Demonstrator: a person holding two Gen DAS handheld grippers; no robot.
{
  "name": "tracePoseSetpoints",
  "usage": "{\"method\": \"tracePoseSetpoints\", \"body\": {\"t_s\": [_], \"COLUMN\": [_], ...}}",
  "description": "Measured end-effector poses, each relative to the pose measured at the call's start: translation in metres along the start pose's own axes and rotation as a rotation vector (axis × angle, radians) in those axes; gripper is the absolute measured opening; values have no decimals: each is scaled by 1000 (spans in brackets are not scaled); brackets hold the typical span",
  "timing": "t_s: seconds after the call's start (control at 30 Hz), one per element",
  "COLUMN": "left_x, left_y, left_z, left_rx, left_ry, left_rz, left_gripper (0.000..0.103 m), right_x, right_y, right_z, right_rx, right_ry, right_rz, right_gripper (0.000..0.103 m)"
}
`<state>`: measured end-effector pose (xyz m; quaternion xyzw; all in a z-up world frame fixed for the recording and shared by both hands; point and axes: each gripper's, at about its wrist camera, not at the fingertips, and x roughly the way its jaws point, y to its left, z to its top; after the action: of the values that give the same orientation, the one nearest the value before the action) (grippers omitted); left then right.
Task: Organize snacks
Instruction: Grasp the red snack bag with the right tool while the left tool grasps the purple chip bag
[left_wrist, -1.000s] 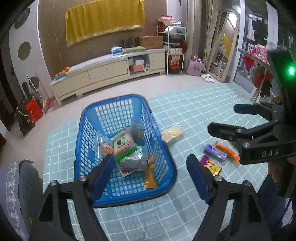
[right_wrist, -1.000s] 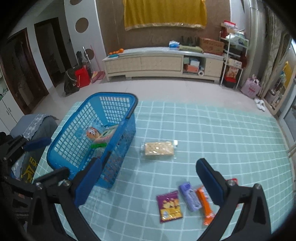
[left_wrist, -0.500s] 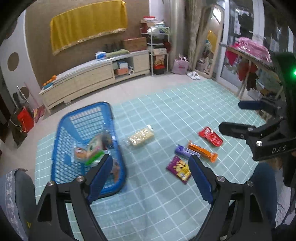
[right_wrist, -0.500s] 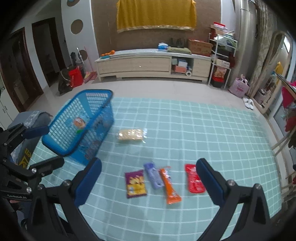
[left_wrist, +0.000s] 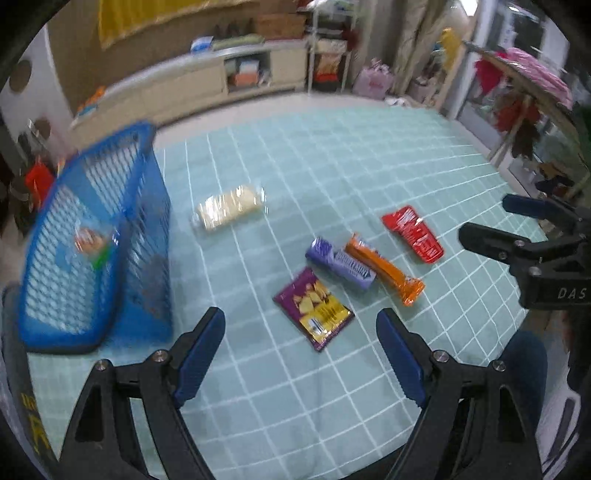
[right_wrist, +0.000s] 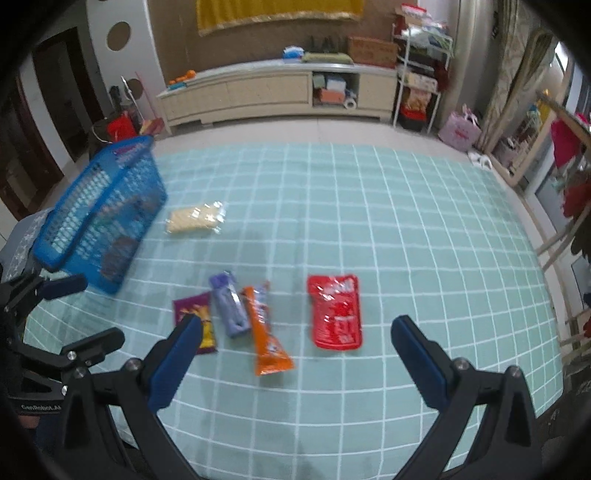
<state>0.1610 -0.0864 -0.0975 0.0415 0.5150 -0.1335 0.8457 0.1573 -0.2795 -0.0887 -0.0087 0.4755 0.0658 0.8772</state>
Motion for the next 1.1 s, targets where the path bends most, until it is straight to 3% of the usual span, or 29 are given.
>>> {"method": "tracePoseSetpoints", "body": {"t_s": [0.23,0.47,0.93,1.1], "left_x": [51,87,135,145], "left_y": [0,2,3,-2], "left_z": [-2,-1,2,11], "left_rx": [-138,-221,-261,-251], "left_ry": [124,180,255,263], "left_rz": [-8,19,113,146], "left_gripper": [82,82,82,82], "right_x": [41,73,109,118], "right_y": [-30,-45,-66,-66], "right_z": [-9,-10,-5,-5], "right_rx": [33,22,30,8], "right_ry": [89,138,175,193], "right_rz": [-5,5,15,31], "right_gripper": [103,103,103,98]}}
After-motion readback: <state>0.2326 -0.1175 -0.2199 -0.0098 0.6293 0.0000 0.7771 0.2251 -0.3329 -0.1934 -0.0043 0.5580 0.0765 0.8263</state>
